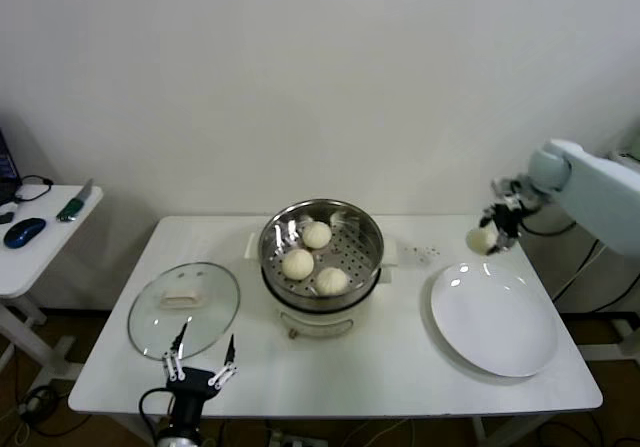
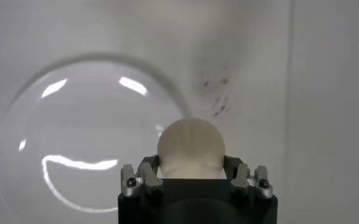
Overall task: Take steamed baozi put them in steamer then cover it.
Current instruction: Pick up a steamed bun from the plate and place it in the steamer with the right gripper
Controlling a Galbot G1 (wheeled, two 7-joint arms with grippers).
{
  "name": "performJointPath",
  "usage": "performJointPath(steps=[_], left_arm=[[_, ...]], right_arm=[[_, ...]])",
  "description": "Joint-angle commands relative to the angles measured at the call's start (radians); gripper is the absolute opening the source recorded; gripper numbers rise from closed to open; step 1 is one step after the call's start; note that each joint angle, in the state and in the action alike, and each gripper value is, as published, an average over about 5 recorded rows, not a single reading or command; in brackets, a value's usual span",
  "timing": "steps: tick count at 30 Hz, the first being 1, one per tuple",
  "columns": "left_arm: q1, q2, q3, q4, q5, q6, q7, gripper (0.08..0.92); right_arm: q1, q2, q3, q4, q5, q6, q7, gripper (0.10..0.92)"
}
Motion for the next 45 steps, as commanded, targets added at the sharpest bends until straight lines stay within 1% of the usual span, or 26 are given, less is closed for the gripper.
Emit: performJointPath(steps=[1, 7, 17, 33, 45], left_arm=[[-0.002, 0.003, 0.032, -0.008, 0.004, 0.002, 0.001, 0.823], [-0.001, 0.009, 0.047, -0.018, 0.008, 0.003, 0.001, 0.823], [0.000, 0.029, 0.047, -0.010, 0.003, -0.001, 0.000, 0.823], [-0.023, 0.055, 0.042, 0.002, -0.025, 0.005, -0.002, 0.823], [-0.021, 0.055, 0.045, 0.004, -0.028, 0.006, -0.001, 0.823]], right_arm=[[0.384, 0.315, -0.349, 0.009, 0.471, -0.111, 0.000, 0.687], [0.370, 0.453, -0.377, 0.035, 0.574, -0.158, 0.030, 0.687], [0.269, 0.573, -0.434, 0.043, 0.588, -0.182, 0.049, 0.687], [0.110, 0.623, -0.488, -0.069, 0.473, -0.151, 0.029, 0.687], [0.098, 0.626, -0.488, -0.077, 0.427, -0.138, 0.026, 0.693]])
